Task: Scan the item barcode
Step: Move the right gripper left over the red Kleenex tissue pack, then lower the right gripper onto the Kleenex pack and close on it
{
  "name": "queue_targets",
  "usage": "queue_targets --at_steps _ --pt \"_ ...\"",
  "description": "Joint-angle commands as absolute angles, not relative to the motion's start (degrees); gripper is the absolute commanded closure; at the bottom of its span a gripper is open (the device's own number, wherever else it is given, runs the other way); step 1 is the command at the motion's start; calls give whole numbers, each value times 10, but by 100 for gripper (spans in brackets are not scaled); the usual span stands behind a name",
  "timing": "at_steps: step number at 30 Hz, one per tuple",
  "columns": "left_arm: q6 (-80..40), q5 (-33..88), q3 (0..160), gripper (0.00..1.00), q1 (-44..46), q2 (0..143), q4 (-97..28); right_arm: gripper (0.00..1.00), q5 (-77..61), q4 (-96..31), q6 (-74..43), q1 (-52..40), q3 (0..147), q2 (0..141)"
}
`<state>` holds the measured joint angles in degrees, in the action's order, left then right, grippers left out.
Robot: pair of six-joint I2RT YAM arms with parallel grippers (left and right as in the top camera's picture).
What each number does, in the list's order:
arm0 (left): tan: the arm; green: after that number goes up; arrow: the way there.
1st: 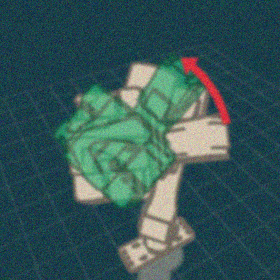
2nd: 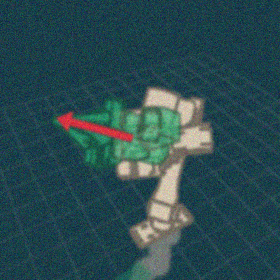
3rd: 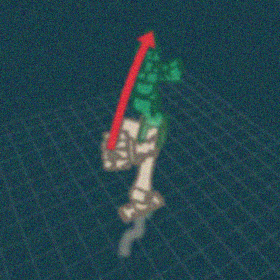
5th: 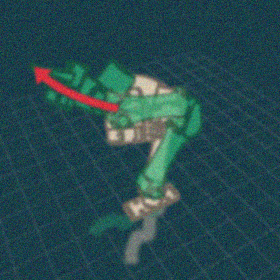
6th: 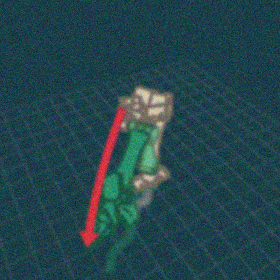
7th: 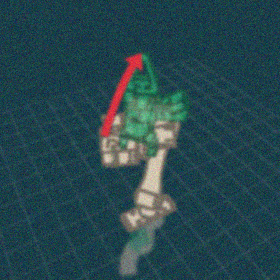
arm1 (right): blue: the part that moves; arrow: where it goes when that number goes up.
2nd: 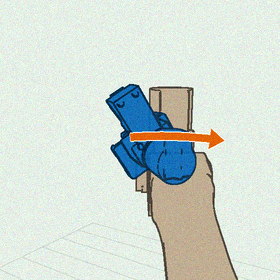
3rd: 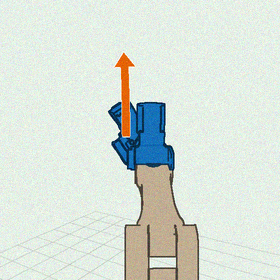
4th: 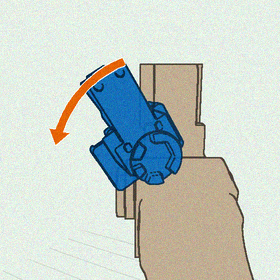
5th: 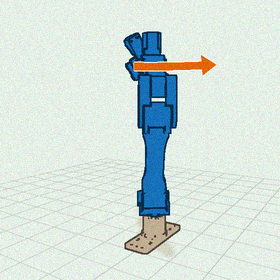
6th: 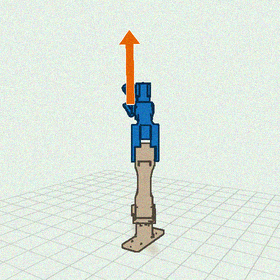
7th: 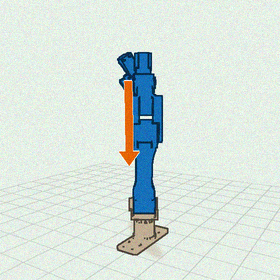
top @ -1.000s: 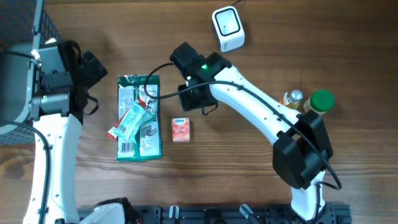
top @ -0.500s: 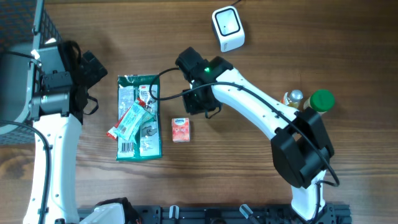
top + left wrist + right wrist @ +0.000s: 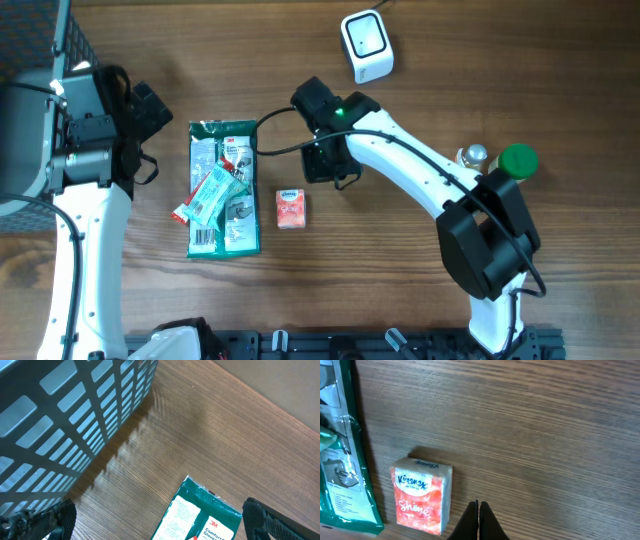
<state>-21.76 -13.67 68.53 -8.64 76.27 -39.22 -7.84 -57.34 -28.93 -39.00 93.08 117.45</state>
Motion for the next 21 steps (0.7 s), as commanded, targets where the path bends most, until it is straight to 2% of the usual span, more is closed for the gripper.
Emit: queue_targets --at_steps 1,16,19,20,21 --pt "-213 -140 687 0 -89 762 -390 96 -68 -571 -298 -390 925 1182" --pt "-213 -140 688 0 -89 762 -390 93 -69 -570 -300 -390 925 1182" --pt "-213 -140 688 0 -89 762 -390 87 -76 -573 -300 -390 925 1182" --pt "-213 -140 688 0 -89 762 -390 78 -76 -575 -300 -390 925 1182" --pt "-213 -140 688 0 -89 762 -390 72 -75 -578 -300 -390 925 1182"
